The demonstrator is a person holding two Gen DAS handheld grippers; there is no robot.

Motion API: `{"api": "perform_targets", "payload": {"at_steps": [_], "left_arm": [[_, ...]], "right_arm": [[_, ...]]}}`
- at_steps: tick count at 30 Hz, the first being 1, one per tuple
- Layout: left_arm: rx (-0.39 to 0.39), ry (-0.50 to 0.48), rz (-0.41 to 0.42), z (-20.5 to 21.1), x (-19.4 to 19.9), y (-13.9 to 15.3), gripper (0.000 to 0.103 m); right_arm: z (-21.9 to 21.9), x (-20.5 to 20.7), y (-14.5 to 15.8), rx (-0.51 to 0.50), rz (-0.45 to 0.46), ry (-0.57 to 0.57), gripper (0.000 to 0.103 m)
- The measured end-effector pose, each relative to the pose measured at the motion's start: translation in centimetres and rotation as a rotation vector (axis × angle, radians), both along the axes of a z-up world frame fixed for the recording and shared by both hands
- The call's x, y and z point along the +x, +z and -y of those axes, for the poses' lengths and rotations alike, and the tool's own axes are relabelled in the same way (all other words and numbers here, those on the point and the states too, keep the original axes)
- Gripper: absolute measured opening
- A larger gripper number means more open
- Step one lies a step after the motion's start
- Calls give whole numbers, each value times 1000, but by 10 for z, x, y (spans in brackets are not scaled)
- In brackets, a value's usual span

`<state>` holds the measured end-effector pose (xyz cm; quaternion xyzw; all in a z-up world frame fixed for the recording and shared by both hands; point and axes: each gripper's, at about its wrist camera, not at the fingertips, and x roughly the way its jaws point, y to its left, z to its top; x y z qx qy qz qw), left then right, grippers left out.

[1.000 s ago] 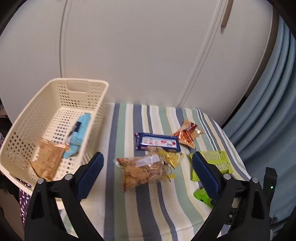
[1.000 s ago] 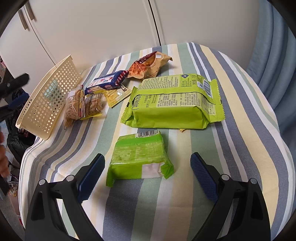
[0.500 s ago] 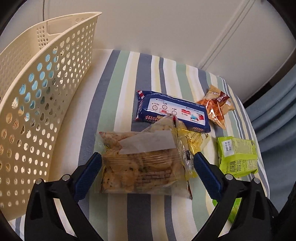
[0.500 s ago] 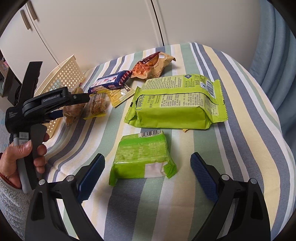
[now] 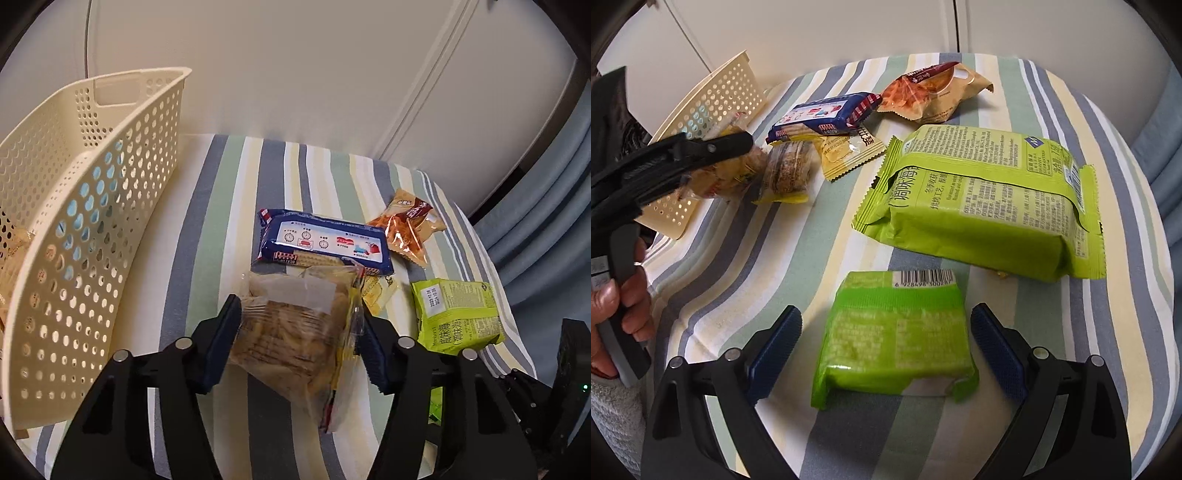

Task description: Organize snacks

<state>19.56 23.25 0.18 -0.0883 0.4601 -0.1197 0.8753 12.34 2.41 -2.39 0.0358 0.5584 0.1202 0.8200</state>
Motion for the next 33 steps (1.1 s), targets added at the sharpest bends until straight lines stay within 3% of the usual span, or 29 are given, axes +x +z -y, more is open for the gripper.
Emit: {"api": "perform_targets", "payload": {"at_steps": [2,5,15,22,27,33], "left_arm": [[-13,-6,20,-3,-3,8,54],[-40,-10,38,-8,-7,16,48],[-112,-21,73,-22,-17,33,44],[-164,1,176,-45,-33,79,43],[-192,68,267,-82,-46,115,43],[-161,197,344,-132,-53,137,44]], "right_arm": [[0,1,-1,-27,6,-8,70],[4,0,0,-22,18,-27,65],[19,-14,25,69,109,-116,63],[15,-21,48,87,161,-122,63],[-1,-20,63,96,188,-101,63],[-21,-20,67,97,193,-77,63]]}}
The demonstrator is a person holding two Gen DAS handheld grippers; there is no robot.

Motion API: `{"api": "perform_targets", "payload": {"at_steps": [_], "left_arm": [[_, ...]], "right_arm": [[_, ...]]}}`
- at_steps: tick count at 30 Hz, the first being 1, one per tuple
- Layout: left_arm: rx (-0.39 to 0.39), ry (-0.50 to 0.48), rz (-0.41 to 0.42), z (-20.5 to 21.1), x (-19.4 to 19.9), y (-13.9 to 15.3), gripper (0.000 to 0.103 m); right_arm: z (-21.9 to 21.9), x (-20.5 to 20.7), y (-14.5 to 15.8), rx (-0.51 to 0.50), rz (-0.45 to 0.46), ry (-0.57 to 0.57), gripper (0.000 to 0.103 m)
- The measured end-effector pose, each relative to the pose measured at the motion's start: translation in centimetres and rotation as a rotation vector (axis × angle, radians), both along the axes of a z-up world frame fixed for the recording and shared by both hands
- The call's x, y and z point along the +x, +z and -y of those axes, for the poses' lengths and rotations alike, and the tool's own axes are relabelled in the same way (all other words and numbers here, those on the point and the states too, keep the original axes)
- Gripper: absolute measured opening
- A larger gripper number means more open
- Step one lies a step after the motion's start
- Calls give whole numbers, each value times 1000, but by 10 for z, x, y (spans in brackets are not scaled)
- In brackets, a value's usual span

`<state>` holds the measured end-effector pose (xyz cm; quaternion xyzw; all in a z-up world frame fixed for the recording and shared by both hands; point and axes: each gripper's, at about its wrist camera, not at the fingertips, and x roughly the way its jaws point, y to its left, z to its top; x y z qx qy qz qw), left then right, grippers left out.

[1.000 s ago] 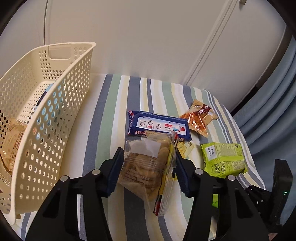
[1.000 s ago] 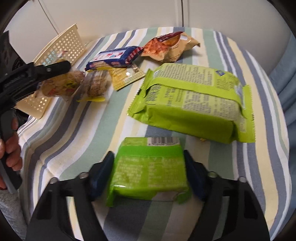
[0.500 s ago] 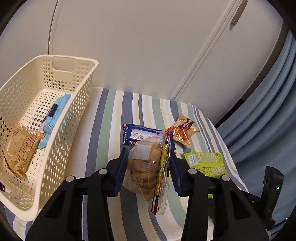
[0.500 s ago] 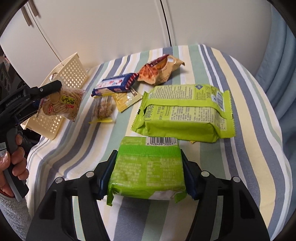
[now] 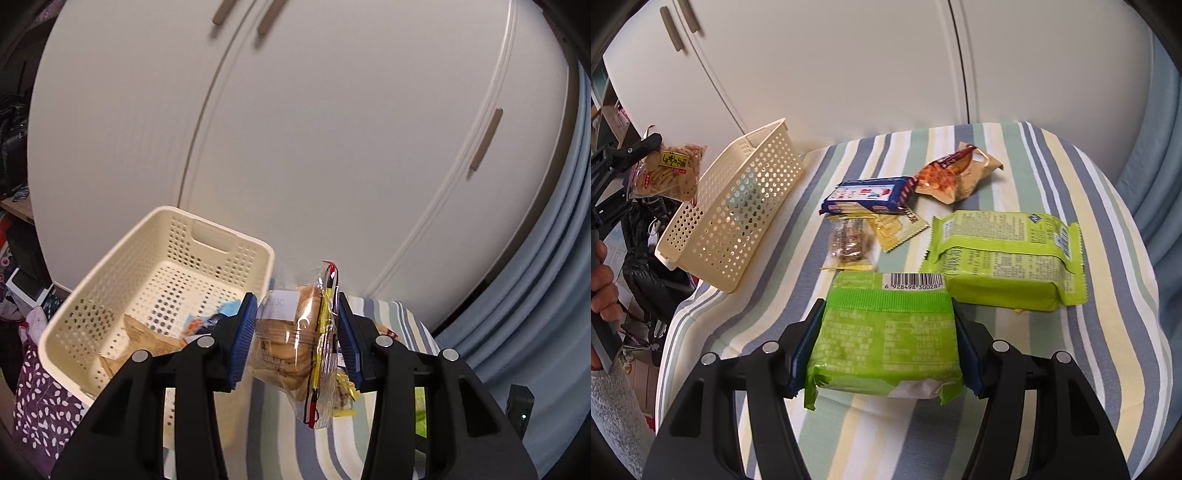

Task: Organize snacks
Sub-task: 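Lower both held packs into the cream basket and open both grippers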

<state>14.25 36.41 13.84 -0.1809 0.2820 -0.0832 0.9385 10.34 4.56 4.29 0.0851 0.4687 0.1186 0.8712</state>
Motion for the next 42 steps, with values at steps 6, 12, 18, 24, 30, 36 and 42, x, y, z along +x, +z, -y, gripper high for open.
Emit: {"api": "perform_targets", "payload": {"at_steps": [6,12,18,24,30,36,42], "left_arm": [[13,162,-19,-39,2,-9,101],[85,255,-17,-54,-4,-23,100],[165,318,-24,-63,-7,-33,100],[247,397,-6,-72,-15,-30,100],[271,443,14,-81,-23,-24,100],[298,498,20,-90,-25,-24,100],[305,518,21,-96,-27,-23,100]], "right_arm": [[-17,6,3,-5,2,12,63],[-39,16,17,8,33,32,63],[-81,34,45,39,95,94,63],[-146,61,74,46,184,183,64],[-210,83,80,2,227,253,64],[-253,100,70,-66,239,294,67],[-270,106,65,-104,246,307,73]]}}
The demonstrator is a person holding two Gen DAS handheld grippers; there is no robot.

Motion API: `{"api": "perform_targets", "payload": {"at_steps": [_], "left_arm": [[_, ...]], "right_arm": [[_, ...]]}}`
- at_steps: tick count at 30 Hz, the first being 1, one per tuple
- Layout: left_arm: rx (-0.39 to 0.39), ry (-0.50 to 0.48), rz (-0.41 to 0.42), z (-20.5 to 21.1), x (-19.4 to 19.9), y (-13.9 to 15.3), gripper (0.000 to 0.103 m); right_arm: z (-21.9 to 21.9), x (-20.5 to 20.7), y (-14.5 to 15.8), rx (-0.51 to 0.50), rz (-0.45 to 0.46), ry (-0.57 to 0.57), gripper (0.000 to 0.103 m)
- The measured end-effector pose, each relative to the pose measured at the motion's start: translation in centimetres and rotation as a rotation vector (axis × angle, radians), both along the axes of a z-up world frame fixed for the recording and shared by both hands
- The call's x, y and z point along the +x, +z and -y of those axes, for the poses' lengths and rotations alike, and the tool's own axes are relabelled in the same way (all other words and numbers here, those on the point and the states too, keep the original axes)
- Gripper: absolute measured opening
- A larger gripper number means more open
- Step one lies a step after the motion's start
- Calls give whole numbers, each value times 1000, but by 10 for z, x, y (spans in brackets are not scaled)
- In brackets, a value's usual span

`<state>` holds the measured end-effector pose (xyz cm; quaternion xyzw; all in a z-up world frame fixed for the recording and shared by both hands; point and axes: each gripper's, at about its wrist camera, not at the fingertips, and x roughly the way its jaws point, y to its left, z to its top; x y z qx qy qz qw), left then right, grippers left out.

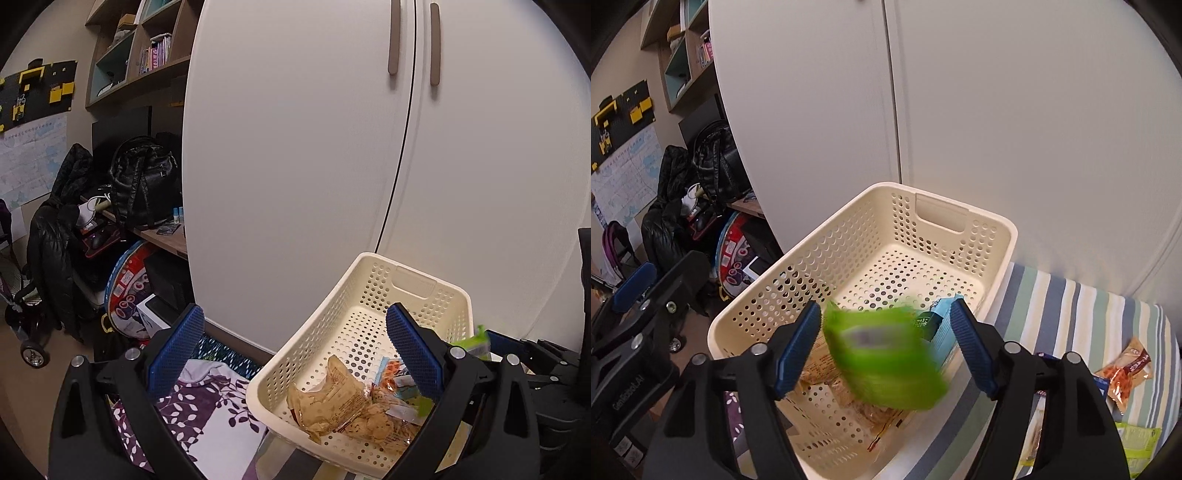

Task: Organize snacks
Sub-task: 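Lower both held packs into the cream basket and open both grippers, then move both grippers back over the table toward the remaining snacks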

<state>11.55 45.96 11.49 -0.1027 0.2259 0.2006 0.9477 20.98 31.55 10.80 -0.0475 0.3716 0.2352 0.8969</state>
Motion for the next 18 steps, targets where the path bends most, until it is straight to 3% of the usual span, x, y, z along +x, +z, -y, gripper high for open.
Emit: {"api": "perform_targets", "payload": {"at_steps": [18], "left_arm": [[28,-11,2,10,0,2,100]], "right_arm": [[23,-11,-8,-17,-6,-60,77]]}}
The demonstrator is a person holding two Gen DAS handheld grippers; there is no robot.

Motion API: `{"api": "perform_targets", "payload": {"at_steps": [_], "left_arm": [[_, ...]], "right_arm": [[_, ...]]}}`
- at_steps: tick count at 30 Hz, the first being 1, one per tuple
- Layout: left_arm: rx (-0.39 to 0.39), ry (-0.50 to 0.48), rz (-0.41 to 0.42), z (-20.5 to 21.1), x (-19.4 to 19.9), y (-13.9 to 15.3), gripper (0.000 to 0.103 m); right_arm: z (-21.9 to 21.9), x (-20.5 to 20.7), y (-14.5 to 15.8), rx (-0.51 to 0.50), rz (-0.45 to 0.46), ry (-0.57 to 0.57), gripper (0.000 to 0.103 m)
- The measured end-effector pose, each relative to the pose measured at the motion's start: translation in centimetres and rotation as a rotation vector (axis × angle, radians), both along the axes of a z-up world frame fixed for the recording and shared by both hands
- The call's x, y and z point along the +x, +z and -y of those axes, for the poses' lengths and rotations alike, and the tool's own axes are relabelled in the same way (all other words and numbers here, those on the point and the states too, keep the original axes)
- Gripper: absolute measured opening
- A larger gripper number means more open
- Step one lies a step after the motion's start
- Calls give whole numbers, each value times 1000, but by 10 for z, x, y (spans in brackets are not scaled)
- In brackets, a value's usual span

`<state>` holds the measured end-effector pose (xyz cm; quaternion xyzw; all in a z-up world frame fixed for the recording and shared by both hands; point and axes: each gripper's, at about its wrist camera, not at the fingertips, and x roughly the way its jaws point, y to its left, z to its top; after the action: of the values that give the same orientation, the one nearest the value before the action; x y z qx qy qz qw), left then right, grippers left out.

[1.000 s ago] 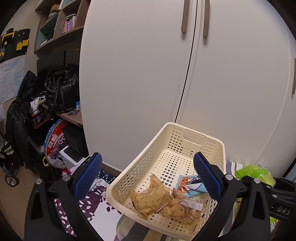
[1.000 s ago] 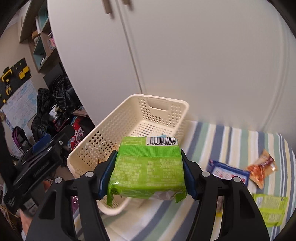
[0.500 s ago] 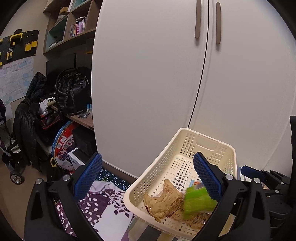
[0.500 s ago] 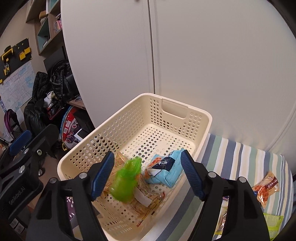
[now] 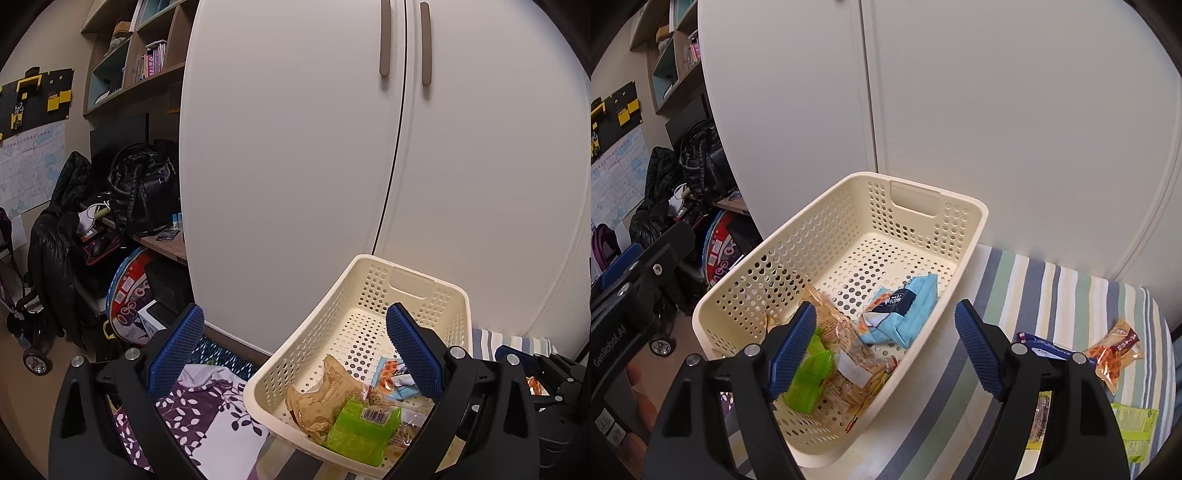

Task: Organize snacks
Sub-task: 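Move both grippers back over the table toward the remaining snacks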

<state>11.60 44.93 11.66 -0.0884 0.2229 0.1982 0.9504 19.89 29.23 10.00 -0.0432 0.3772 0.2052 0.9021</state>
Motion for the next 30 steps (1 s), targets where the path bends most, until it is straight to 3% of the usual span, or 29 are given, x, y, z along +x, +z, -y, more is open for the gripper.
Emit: {"api": "perform_targets", "payload": {"at_steps": [7,17,30], "left_arm": [[12,-15,-5,8,2,0,100],[51,-73,-13,34,7,1,100],[59,-249,-17,88,12,0,100]], "right_arm": [[14,-9,-1,-22,26,-36,84],[55,-15,-10,-27,7,-120,84],[156,-25,-44,-2,-89,-328,84]]}}
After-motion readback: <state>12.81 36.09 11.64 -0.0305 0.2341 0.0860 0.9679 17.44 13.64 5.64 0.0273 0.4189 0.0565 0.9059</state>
